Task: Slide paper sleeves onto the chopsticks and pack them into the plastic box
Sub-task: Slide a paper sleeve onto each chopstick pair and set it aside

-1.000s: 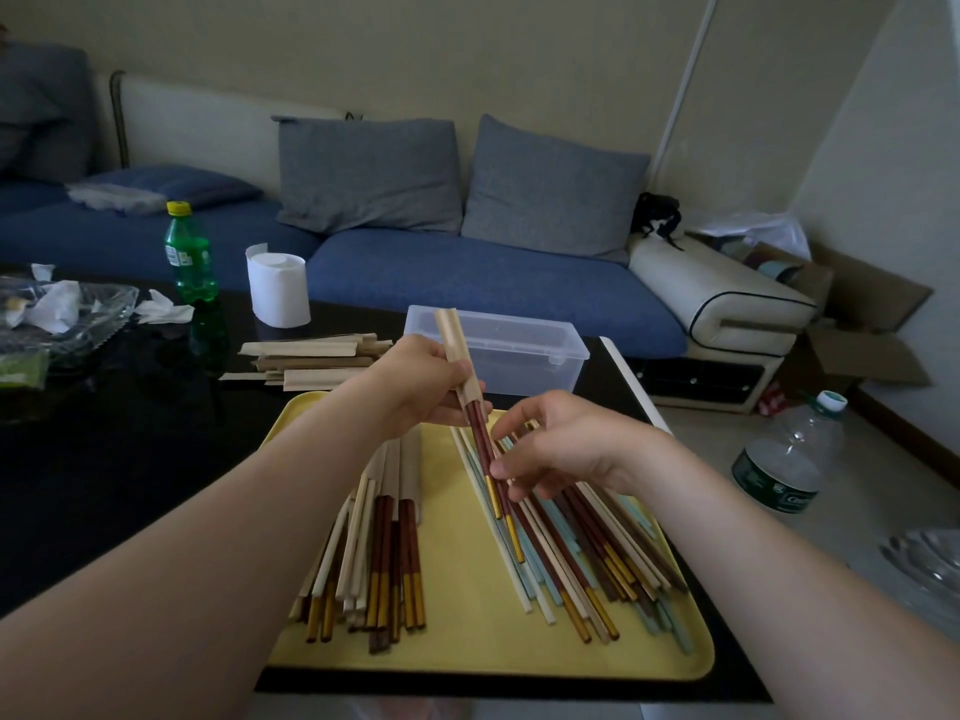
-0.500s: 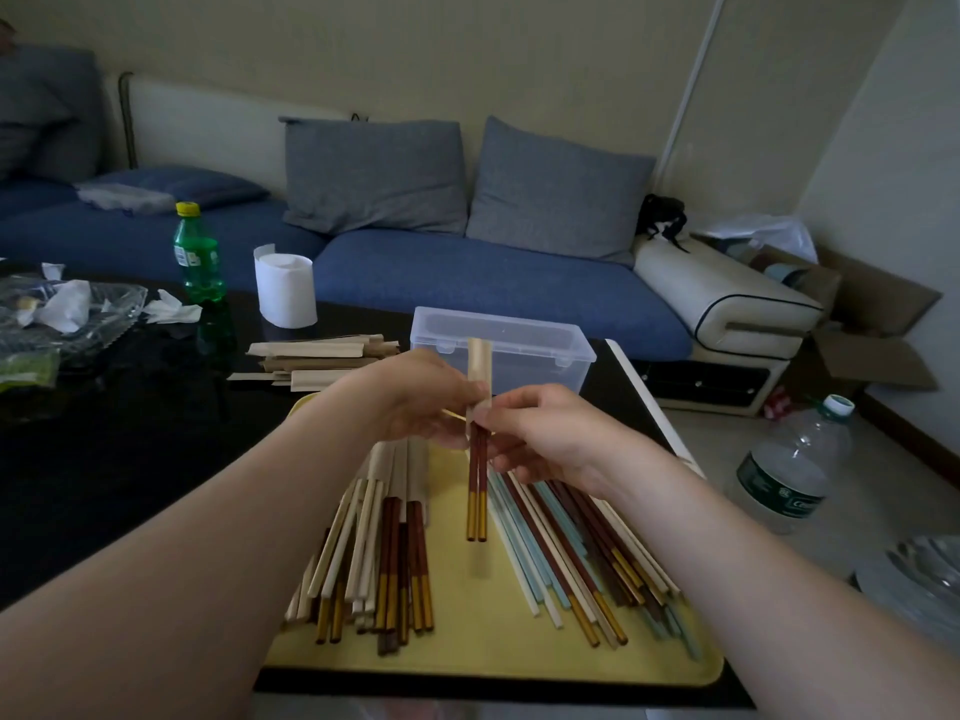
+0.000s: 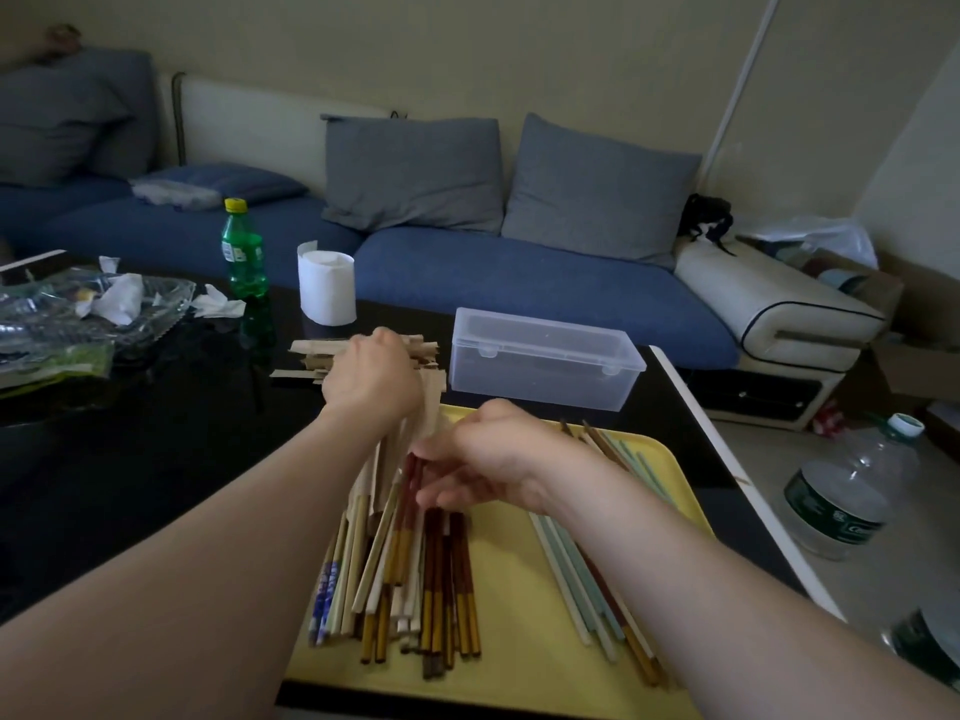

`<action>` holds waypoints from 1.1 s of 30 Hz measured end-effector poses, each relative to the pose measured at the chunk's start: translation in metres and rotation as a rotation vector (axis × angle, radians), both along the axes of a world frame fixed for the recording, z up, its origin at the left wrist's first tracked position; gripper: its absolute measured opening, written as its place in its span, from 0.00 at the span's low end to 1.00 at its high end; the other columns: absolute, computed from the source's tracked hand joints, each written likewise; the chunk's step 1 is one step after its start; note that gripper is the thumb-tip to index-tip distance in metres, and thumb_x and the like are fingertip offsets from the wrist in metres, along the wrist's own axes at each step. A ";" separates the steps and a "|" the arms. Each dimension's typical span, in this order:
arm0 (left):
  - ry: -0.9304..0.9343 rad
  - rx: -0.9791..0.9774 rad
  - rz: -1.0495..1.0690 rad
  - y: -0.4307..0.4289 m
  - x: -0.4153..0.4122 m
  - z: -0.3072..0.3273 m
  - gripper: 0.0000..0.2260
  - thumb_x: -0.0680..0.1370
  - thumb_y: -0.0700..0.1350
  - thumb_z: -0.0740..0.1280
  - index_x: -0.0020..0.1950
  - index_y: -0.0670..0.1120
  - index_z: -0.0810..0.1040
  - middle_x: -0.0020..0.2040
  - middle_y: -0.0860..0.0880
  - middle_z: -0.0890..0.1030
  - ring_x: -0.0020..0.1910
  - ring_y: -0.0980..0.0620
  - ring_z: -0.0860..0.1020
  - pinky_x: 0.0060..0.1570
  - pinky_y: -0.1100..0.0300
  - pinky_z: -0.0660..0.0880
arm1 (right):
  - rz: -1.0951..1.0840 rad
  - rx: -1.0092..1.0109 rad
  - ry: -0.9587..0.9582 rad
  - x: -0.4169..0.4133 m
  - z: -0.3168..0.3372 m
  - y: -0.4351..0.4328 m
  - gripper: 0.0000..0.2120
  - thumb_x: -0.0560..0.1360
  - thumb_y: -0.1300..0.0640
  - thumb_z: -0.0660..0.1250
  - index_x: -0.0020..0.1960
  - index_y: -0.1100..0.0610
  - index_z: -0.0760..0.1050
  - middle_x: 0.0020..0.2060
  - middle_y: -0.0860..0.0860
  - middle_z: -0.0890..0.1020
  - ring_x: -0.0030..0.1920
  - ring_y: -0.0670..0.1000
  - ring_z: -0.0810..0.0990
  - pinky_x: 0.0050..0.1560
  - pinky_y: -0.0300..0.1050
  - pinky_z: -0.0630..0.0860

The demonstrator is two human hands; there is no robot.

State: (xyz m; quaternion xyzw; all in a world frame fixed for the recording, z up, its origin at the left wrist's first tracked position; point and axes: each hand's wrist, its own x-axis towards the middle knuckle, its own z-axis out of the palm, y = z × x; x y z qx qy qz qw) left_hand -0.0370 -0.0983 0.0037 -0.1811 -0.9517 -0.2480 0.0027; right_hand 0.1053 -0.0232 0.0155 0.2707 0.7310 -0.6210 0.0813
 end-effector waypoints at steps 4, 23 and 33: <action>0.014 -0.017 0.028 -0.006 -0.013 -0.007 0.16 0.80 0.39 0.66 0.68 0.41 0.73 0.66 0.39 0.73 0.66 0.37 0.73 0.57 0.44 0.75 | 0.038 0.085 -0.012 -0.013 -0.005 -0.012 0.13 0.83 0.61 0.73 0.61 0.70 0.80 0.45 0.63 0.89 0.33 0.51 0.87 0.28 0.37 0.80; 0.169 -0.319 -0.195 0.014 -0.044 -0.035 0.14 0.81 0.42 0.68 0.67 0.49 0.76 0.64 0.45 0.79 0.67 0.43 0.75 0.70 0.40 0.69 | -0.120 0.675 0.095 -0.052 -0.037 0.019 0.17 0.80 0.48 0.71 0.38 0.57 0.81 0.29 0.50 0.77 0.34 0.51 0.79 0.42 0.50 0.80; 0.129 -0.438 -0.253 0.019 -0.048 -0.037 0.16 0.81 0.42 0.69 0.68 0.50 0.77 0.62 0.45 0.79 0.63 0.43 0.77 0.67 0.40 0.73 | -0.129 0.733 0.100 -0.049 -0.038 0.032 0.17 0.80 0.49 0.71 0.36 0.56 0.80 0.28 0.51 0.74 0.32 0.52 0.78 0.42 0.52 0.82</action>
